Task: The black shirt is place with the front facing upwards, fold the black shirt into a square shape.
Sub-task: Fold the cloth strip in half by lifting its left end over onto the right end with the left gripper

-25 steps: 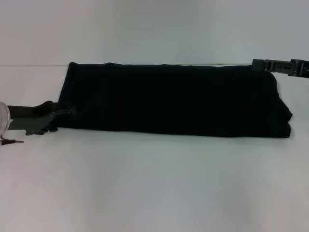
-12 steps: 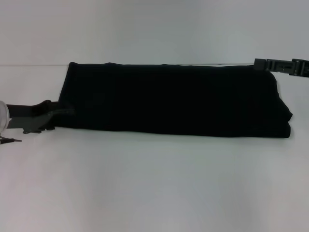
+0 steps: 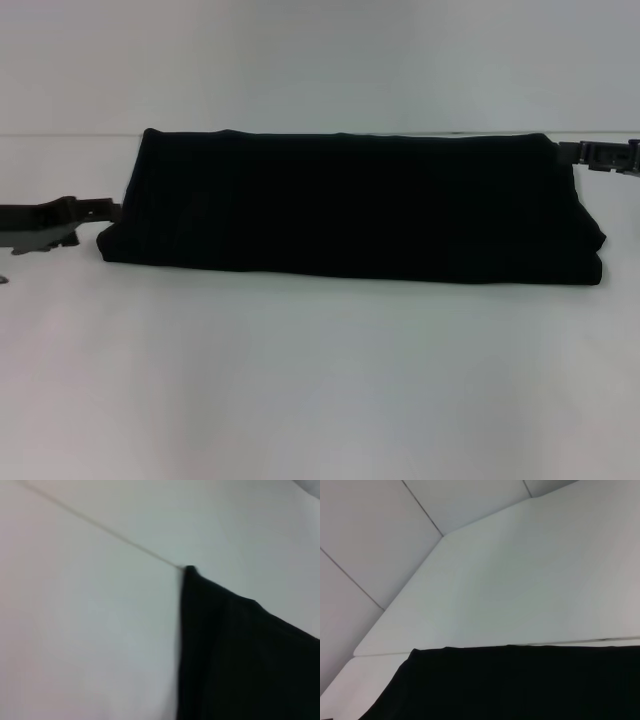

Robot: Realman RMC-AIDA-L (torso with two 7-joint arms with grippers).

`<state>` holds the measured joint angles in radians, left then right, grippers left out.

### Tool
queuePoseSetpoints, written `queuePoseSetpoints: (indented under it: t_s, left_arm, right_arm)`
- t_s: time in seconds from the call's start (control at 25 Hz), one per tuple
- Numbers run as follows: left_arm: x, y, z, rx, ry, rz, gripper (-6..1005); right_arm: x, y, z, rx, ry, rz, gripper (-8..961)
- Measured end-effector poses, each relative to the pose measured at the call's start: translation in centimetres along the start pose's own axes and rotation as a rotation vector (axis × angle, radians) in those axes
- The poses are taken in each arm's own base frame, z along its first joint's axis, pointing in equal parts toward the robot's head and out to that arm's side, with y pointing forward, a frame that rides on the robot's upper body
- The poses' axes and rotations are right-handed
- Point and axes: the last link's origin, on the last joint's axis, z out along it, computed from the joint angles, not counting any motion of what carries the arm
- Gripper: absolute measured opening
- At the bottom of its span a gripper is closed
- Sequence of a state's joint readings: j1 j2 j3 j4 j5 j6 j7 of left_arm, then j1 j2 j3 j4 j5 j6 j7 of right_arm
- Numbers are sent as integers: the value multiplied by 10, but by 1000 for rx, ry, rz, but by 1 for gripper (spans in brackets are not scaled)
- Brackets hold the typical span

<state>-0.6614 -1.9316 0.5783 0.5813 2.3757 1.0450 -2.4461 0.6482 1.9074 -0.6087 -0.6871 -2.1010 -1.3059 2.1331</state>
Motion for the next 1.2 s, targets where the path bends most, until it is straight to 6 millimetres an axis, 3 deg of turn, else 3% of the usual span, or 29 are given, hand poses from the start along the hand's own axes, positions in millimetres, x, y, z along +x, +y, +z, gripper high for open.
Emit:
queuePoseSetpoints:
  t_s: [0.32,0.76,1.2]
  left_arm:
    - [-2,23,18,-21,-16,147,876]
    - [-5,12,17,22,-4,136,875]
    - [-10,21,23,15,-48,183,876]
  right_arm:
    - [0,2,2,-10,-2,14,809]
    - [-2,6,4,-22,-2,14,808]
    - [-1,5,3,-21,-1,17,808]
